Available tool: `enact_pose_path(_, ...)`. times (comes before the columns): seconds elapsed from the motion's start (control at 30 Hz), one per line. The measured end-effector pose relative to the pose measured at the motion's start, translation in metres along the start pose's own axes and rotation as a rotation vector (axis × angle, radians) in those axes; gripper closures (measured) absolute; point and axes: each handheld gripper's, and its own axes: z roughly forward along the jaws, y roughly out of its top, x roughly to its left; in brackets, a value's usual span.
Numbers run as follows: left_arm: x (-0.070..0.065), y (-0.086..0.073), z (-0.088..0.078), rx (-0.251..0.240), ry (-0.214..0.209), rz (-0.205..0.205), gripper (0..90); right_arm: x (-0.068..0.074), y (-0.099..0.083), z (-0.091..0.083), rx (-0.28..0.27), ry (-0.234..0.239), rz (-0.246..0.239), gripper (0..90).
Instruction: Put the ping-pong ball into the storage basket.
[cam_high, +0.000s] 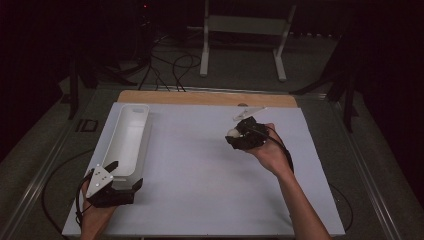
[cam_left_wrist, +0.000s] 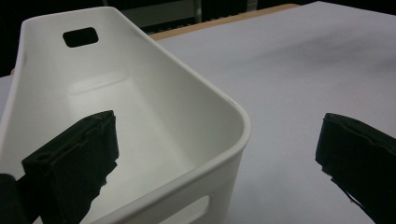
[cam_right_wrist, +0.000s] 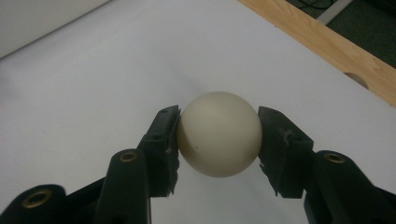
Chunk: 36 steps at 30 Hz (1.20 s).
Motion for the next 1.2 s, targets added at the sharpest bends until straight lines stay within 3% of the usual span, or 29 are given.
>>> enact_pose_path(1.2,-0.001,0.0,0.0,0.0,0.003,0.005,0.0,0.011,0.025,0.016,-0.027,0.039,-0.006,50.3)
